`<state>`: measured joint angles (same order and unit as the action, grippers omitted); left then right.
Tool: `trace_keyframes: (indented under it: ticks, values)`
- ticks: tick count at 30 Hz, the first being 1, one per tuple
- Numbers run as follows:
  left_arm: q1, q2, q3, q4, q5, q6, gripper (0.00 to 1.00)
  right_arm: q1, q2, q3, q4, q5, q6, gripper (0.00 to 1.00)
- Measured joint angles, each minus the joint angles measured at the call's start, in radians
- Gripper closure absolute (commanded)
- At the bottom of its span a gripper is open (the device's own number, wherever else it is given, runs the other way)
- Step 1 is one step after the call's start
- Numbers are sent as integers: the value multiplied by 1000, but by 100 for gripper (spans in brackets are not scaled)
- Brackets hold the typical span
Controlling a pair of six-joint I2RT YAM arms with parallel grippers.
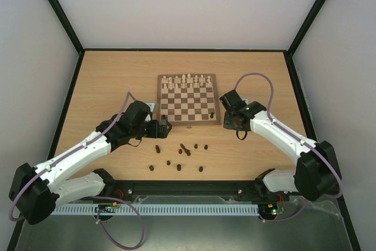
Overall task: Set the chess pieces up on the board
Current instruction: Pick up the chess piece at the center of the board.
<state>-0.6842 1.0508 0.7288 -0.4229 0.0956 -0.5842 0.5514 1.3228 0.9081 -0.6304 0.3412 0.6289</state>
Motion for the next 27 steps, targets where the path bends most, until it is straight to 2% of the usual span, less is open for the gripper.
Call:
trace_keyframes:
  ticks: [7, 14, 20, 27]
  values:
    - [0, -33, -60, 78, 88, -3, 1, 0, -96, 35, 1, -152, -34, 89]
    - [0, -137, -180, 251, 277, -46, 1, 0, -200, 43, 79, -486, -40, 88]
    - [0, -266, -253, 422, 436, -132, 0, 0, -258, 30, 252, -807, 42, 87]
    - [0, -391, -304, 639, 541, -271, 1, 0, -275, -8, 494, -1055, 197, 87]
